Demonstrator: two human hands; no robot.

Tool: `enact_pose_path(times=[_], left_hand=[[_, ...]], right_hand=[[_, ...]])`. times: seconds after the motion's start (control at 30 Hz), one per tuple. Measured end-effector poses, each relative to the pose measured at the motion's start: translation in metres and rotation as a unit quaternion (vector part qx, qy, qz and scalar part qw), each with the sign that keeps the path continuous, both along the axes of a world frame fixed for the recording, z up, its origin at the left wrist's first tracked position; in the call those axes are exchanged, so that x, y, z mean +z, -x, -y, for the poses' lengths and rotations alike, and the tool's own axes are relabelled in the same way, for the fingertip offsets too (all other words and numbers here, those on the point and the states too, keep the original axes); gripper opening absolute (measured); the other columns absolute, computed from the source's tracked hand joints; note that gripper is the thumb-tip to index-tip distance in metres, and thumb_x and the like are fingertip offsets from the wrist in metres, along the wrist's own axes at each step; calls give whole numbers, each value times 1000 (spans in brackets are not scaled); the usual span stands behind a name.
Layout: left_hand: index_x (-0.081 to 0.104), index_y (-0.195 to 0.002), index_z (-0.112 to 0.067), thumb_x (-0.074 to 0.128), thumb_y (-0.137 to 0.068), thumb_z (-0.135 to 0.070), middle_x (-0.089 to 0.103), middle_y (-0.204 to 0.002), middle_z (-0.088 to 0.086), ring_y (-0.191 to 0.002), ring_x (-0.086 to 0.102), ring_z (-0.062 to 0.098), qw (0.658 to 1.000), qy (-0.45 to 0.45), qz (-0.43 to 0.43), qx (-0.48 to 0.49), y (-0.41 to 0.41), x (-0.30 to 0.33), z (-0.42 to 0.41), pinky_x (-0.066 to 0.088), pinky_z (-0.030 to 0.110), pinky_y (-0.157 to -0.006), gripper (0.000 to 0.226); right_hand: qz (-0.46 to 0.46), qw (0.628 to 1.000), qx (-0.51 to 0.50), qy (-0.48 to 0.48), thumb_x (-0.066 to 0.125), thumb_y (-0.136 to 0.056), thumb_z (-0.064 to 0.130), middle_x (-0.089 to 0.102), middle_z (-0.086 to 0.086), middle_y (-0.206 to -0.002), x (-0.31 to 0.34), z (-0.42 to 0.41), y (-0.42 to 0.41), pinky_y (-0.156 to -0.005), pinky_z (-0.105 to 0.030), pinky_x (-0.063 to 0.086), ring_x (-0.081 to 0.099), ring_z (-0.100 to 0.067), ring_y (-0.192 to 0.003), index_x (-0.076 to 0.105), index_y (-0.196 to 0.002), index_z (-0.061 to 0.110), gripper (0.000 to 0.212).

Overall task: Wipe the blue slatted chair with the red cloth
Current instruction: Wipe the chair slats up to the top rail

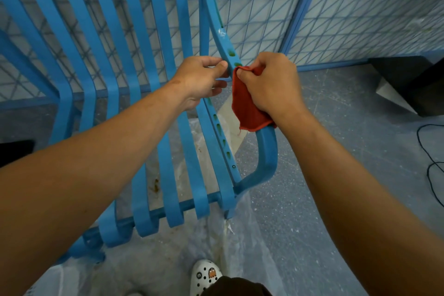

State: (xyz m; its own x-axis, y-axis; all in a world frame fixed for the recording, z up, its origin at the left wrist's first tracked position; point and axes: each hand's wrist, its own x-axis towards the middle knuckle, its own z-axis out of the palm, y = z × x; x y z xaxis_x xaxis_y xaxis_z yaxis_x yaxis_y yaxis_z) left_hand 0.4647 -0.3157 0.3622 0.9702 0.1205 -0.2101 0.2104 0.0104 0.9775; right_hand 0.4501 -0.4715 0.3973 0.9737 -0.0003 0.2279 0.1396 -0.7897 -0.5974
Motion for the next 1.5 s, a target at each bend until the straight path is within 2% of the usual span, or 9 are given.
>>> enact_pose_path(times=[0.2,0.43,0.57,0.67,0.8,0.87,0.97,1.17,1.5], left_hand=[[66,-118,-16,60,-102,-22,75,-108,7,-78,69,16,1000,-6,-11,-7,1,4,-2,55,25,-66,18],[68,-124,-20,60,-102,-22,77,-107,0,-85,74,16,999,-35,5,-8,1,-1,-2,55,25,-70,24],[68,-126,-26,58,-103,-24,76,-110,-8,-93,74,12,996,-88,22,-26,4,-1,-2,57,31,-83,26],[65,-131,-28,56,-103,-24,72,-117,-12,-98,72,10,990,-130,40,-35,8,3,-4,57,30,-88,29],[62,-137,-25,56,-103,-23,69,-124,-9,-100,70,9,988,-140,42,-41,9,4,-6,54,26,-84,34],[62,-137,-25,57,-103,-23,70,-122,-9,-100,70,10,989,-135,36,-41,8,3,-8,52,25,-83,34],[63,-136,-24,57,-103,-22,72,-117,-8,-99,71,12,991,-123,25,-43,6,4,-11,52,27,-85,33],[68,-124,-28,49,-101,-6,78,-104,-9,-105,72,20,996,-74,-4,-57,5,1,-15,49,44,-104,37],[58,-141,-22,48,-105,-11,70,-125,-6,-111,65,16,993,-90,-9,-79,7,8,-14,49,35,-101,39]], right_hand=[[8,1000,-22,5,69,-86,38,73,-1,-84,7,5,-16,-76,-38,57,68,-25,-86,74,-84,21,18],[47,995,46,79,58,-96,39,69,13,-76,14,17,49,-63,-33,55,64,-12,-69,78,-92,31,21],[134,976,78,155,51,-101,37,67,9,-106,-4,11,73,-66,-37,56,64,-17,-84,74,-104,23,26],[124,976,91,156,48,-102,35,65,7,-117,-13,9,67,-71,-39,56,63,-21,-95,73,-107,22,28],[94,978,116,142,47,-102,27,66,8,-99,-12,6,48,-65,-39,55,62,-16,-79,71,-83,21,31],[62,985,116,109,50,-102,26,67,8,-91,-8,2,38,-66,-39,55,62,-13,-73,72,-80,22,31],[28,992,103,68,54,-100,27,69,6,-83,-2,-4,24,-68,-40,56,63,-15,-73,75,-82,22,29],[-7,995,81,49,55,-100,30,72,-1,-75,8,-16,8,-72,-43,59,67,-20,-70,79,-92,22,26],[-18,995,99,23,52,-104,27,72,10,-75,4,11,60,-58,-35,62,69,-10,-56,76,-96,26,25]])
